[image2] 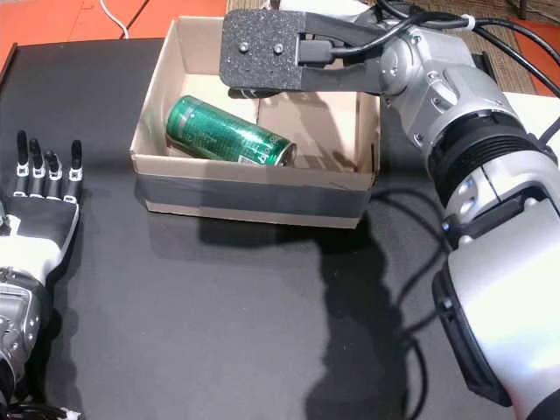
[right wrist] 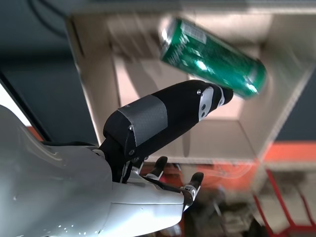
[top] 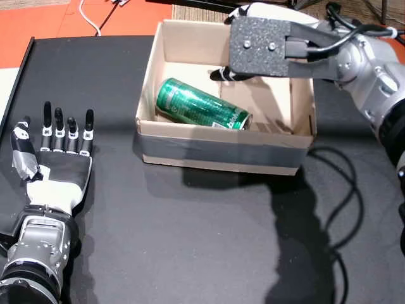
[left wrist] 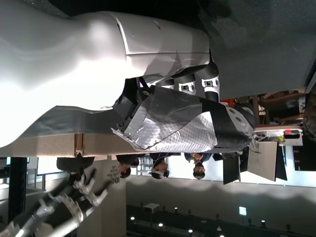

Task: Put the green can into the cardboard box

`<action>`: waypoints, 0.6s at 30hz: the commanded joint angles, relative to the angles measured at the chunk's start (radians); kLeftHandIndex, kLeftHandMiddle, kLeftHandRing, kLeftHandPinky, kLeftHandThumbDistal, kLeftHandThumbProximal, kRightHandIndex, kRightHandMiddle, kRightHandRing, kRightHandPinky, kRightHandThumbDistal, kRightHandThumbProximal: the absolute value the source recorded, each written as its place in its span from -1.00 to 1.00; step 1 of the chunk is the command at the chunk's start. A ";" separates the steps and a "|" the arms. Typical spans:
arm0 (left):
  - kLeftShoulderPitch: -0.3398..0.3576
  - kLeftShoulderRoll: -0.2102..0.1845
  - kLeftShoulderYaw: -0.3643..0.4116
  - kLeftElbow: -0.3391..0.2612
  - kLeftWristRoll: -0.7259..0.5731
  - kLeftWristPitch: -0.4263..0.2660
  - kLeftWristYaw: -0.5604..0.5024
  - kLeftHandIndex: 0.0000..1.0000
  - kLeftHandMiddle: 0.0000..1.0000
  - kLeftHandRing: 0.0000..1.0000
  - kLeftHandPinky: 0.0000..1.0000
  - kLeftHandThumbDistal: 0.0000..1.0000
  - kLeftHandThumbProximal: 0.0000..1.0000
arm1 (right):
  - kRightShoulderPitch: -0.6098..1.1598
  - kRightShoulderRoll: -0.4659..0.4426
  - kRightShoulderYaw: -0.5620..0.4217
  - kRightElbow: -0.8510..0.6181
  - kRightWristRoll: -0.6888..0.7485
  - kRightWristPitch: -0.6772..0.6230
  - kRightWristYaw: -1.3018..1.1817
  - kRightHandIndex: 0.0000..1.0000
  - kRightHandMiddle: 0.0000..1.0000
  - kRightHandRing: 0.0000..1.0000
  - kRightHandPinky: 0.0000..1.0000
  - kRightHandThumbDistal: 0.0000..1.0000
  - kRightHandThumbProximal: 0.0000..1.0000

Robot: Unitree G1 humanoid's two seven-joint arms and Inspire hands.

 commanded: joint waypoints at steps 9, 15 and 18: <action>0.040 0.010 -0.001 0.018 0.007 0.002 0.031 0.18 -0.34 -0.17 0.19 0.02 0.47 | 0.025 -0.122 0.014 -0.080 -0.027 -0.275 -0.409 0.40 0.53 0.78 0.79 0.79 0.02; 0.047 0.020 0.004 0.020 0.003 0.010 0.018 0.15 -0.40 -0.23 0.15 0.16 0.33 | 0.138 -0.297 -0.021 -0.246 0.001 -0.488 -0.418 0.36 0.50 0.74 0.80 0.99 0.00; 0.047 0.024 0.002 0.020 0.006 0.011 0.018 0.16 -0.39 -0.21 0.15 0.09 0.40 | 0.260 -0.369 -0.090 -0.385 0.085 -0.586 -0.378 0.37 0.51 0.73 0.83 1.00 -0.08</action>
